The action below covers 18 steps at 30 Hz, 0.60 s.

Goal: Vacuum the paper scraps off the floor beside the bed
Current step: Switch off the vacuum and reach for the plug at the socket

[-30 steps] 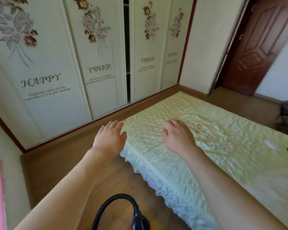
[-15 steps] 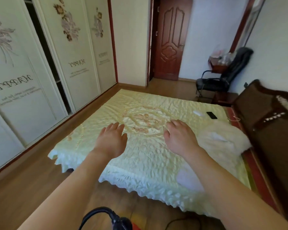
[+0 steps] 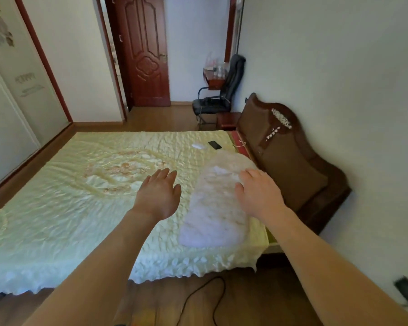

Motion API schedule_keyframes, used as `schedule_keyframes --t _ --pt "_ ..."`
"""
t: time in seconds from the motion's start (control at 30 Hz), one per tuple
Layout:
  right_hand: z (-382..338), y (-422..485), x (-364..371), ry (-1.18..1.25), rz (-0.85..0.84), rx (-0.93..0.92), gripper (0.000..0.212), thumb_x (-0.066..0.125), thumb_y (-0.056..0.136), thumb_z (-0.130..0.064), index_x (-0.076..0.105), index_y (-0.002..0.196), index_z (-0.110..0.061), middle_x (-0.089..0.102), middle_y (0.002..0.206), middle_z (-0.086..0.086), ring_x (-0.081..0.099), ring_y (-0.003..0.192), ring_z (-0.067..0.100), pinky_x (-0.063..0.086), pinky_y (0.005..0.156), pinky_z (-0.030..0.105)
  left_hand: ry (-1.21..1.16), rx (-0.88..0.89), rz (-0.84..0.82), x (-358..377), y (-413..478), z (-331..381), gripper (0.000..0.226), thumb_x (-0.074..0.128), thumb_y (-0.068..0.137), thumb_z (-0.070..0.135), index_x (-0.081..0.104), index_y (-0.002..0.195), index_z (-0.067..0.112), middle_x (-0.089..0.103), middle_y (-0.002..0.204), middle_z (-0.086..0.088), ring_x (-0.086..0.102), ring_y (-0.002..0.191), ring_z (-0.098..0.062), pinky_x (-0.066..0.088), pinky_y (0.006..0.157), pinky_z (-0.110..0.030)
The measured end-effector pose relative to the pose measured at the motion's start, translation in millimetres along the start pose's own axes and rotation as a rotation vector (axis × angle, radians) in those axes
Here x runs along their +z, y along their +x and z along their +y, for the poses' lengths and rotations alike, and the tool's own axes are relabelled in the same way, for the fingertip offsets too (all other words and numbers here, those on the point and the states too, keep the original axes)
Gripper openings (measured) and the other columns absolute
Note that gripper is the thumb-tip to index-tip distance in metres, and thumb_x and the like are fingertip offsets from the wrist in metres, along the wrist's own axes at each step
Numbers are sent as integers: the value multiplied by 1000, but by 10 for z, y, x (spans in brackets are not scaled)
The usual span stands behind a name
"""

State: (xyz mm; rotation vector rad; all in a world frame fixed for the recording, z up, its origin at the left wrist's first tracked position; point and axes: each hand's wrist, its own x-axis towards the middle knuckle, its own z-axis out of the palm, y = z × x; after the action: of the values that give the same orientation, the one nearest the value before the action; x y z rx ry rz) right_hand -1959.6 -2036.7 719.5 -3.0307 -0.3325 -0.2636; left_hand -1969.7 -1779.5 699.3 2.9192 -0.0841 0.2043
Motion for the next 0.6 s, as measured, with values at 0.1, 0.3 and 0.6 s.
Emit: schedule_keyframes --t 0.1,0.3,0.6 --pt "387 -99 3 9 13 93 42 34 102 -35 59 125 -12 61 128 6 53 121 25 41 108 41 -14 66 -36 133 170 372 56 35 107 35 29 159 14 27 166 -10 20 154 -28 18 124 -44" --pt "1029 -276 33 -11 -8 286 44 31 105 -37 55 134 -14 56 139 4 47 132 22 34 115 40 -24 230 -108 451 649 1011 56 33 107 36 27 159 15 25 166 -9 20 154 -26 18 125 -44" --pt "1678 -327 93 -60 -57 587 50 29 106 -36 43 147 -11 46 151 7 39 140 26 30 118 41 -33 510 -176 806 1427 1767 52 30 107 35 32 156 16 36 161 -6 30 149 -24 25 122 -42"
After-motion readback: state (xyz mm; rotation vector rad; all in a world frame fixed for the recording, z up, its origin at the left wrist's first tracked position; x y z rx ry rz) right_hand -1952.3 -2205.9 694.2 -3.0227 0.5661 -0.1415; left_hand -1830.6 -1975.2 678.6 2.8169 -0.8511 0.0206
